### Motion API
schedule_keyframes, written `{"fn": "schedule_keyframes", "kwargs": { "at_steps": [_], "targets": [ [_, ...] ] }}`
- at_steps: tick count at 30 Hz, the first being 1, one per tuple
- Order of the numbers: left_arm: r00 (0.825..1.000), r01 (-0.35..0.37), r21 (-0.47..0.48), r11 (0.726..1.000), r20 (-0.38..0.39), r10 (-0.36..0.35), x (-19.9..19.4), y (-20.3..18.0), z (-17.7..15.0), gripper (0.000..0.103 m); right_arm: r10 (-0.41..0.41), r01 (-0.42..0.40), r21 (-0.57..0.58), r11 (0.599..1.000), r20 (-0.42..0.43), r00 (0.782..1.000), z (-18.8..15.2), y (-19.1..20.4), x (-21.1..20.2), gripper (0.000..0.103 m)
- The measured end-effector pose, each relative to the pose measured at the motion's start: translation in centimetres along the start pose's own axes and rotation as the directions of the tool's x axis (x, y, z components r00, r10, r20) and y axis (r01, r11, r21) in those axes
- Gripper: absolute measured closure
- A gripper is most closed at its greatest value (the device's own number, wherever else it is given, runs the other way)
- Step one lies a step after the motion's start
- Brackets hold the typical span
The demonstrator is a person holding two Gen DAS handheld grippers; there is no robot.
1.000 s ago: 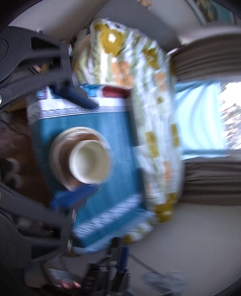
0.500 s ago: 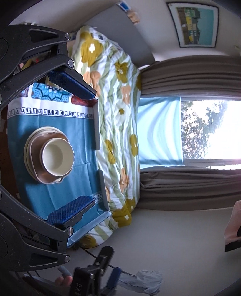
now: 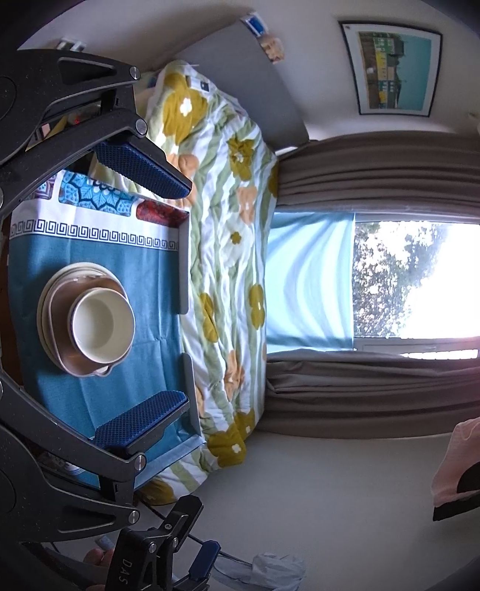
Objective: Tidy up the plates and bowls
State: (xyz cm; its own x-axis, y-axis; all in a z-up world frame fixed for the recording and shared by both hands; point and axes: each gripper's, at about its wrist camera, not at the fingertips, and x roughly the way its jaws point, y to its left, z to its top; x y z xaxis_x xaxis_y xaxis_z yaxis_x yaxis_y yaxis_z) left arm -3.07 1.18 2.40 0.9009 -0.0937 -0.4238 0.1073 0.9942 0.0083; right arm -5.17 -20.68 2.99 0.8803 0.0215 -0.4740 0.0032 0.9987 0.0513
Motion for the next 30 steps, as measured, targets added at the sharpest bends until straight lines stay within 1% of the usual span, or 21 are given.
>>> {"fn": "schedule_keyframes", "kwargs": {
  "at_steps": [7, 30],
  "targets": [
    [1.0, -0.007, -0.018, 1.0, 0.009, 0.008, 0.07, 0.38, -0.02, 0.0, -0.007, 0.007, 0.001, 1.0, 0.002, 1.0, 0.19, 0.08, 0.31, 0.0],
    [0.999, -0.018, -0.023, 1.0, 0.03, 0.019, -0.27, 0.43, 0.02, 0.0, -0.024, 0.024, 0.002, 1.0, 0.02, 1.0, 0.67, 0.08, 0.35, 0.0]
  ]
}}
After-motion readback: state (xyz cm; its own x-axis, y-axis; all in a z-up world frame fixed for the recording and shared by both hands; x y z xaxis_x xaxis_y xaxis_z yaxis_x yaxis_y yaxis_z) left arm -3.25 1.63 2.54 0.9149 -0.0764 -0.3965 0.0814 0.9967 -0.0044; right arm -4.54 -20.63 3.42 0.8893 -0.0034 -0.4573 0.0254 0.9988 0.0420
